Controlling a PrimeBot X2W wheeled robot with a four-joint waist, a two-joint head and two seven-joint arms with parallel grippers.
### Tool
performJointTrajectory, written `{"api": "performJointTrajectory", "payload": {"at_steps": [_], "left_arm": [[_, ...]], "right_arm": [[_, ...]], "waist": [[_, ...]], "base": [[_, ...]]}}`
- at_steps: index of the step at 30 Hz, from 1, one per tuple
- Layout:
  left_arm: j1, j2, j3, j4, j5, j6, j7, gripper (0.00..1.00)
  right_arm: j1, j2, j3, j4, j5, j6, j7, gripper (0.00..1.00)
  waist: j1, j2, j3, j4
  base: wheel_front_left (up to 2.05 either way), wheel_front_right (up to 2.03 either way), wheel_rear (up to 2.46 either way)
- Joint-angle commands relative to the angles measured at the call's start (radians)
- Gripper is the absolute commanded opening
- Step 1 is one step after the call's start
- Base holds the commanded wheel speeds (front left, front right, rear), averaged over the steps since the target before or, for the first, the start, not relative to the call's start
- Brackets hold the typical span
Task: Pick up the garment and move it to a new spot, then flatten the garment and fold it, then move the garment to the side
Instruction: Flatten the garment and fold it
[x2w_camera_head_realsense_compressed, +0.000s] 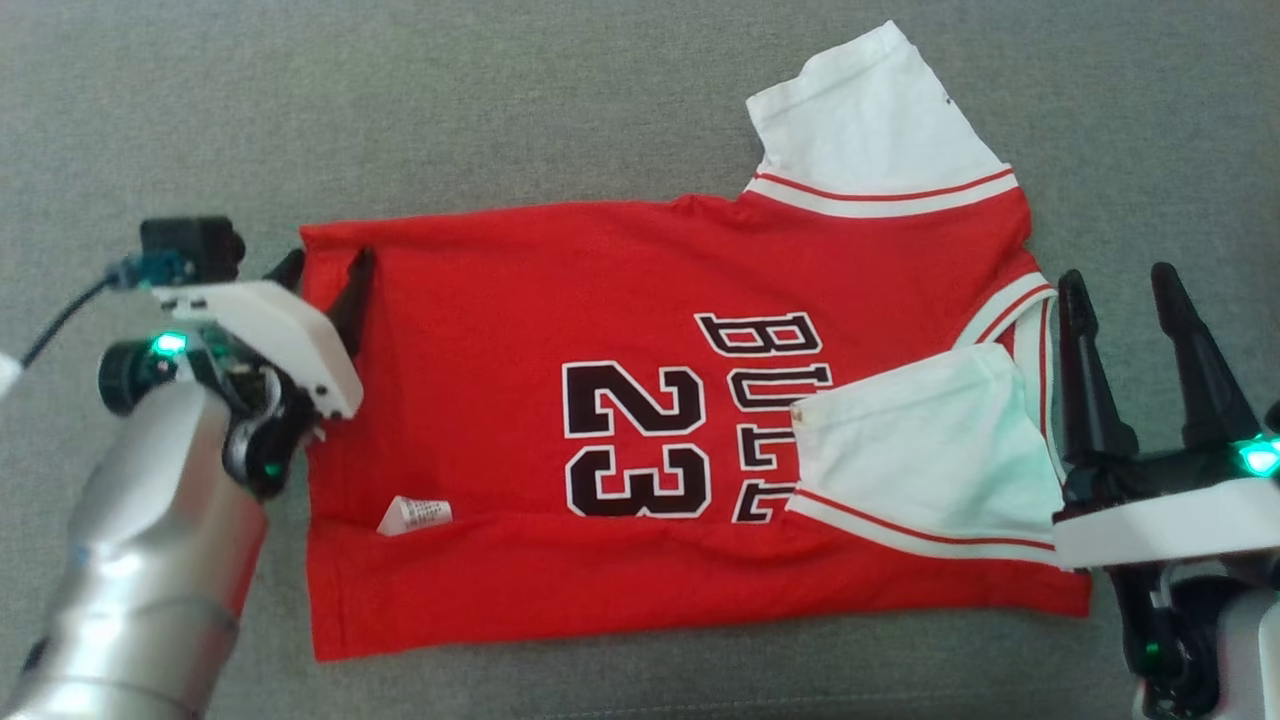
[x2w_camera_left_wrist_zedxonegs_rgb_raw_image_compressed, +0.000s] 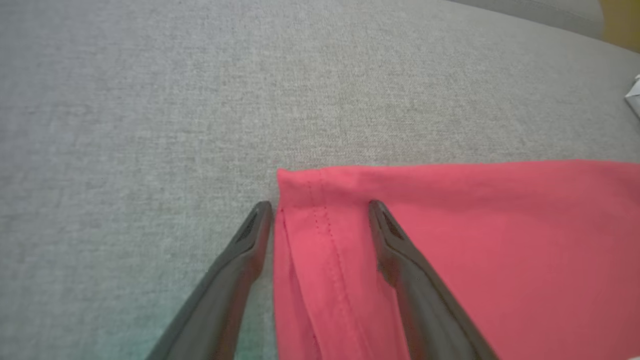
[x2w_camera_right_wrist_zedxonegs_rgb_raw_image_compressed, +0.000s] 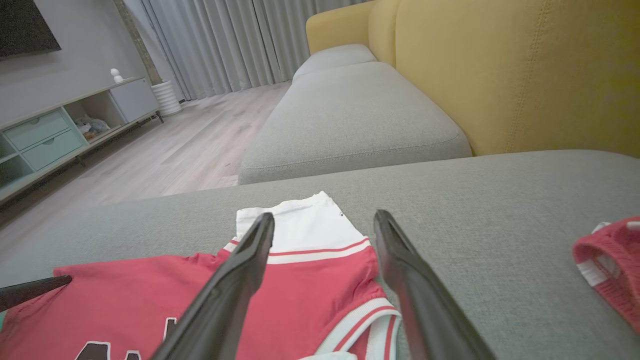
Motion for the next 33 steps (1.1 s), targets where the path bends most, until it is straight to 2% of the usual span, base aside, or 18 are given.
{"api": "performJointTrajectory", "payload": {"at_steps": [1, 2, 3, 4, 10, 14, 15, 18, 26, 33], "left_arm": [[-0.028, 0.029, 0.007, 0.023, -0.008, -0.008, 0.033, 1.0], [-0.034, 0.027, -0.004, 0.042, -0.012, -0.013, 0.052, 1.0], [-0.041, 0.026, -0.014, 0.054, -0.015, -0.018, 0.064, 0.52], [-0.048, 0.026, -0.023, 0.062, -0.016, -0.021, 0.067, 0.0], [-0.081, 0.032, -0.056, 0.081, 0.021, -0.026, -0.036, 0.0], [-0.106, 0.014, -0.064, 0.088, 0.034, -0.027, -0.098, 0.0], [-0.106, 0.014, -0.064, 0.088, 0.034, -0.027, -0.098, 0.0], [-0.128, -0.006, -0.073, 0.082, 0.04, -0.027, -0.126, 0.0], [-0.179, -0.055, -0.103, 0.053, 0.04, -0.029, -0.155, 0.0], [-0.196, -0.079, -0.122, 0.05, 0.02, -0.03, -0.173, 0.0]], "right_arm": [[-0.031, -0.009, 0.014, -0.029, 0.01, -0.001, -0.002, 1.0], [-0.034, -0.009, 0.011, -0.026, 0.01, -0.001, 0.0, 1.0], [-0.038, -0.009, 0.007, -0.022, 0.008, -0.001, 0.003, 1.0], [-0.043, -0.009, 0.003, -0.017, 0.009, -0.001, 0.007, 1.0], [-0.132, -0.038, -0.021, 0.07, 0.011, -0.001, 0.037, 1.0], [-0.244, -0.091, -0.028, 0.208, 0.044, -0.001, 0.061, 1.0], [-0.244, -0.091, -0.028, 0.208, 0.044, -0.001, 0.061, 1.0], [-0.347, -0.137, -0.015, 0.337, 0.077, -0.001, 0.084, 1.0], [-0.631, -0.222, 0.09, 0.651, 0.145, -0.001, 0.187, 1.0], [-0.83, -0.279, 0.178, 0.87, 0.162, -0.001, 0.327, 1.0]], "waist": [[-0.0001, 0.0, 0.003, 0.0], [-0.0001, 0.0, 0.004, 0.0], [-0.0001, 0.0, 0.005, 0.001], [-0.0001, 0.0, 0.006, 0.002], [-0.0001, 0.0, 0.015, 0.011], [-0.0001, 0.0, 0.028, 0.035], [-0.0001, 0.0, 0.028, 0.035], [-0.0001, 0.0, 0.046, 0.066], [-0.0001, 0.0, 0.108, 0.15], [-0.0001, 0.0, 0.137, 0.185]], "base": [[0.0, 0.0, 0.0], [0.0, 0.0, 0.0], [0.0, 0.0, 0.0], [0.0, 0.0, 0.0], [0.0, 0.0, 0.0], [0.0, 0.0, 0.0], [0.0, 0.0, 0.0], [0.0, 0.0, 0.0], [0.0, 0.0, 0.0], [0.0, 0.0, 0.0]]}}
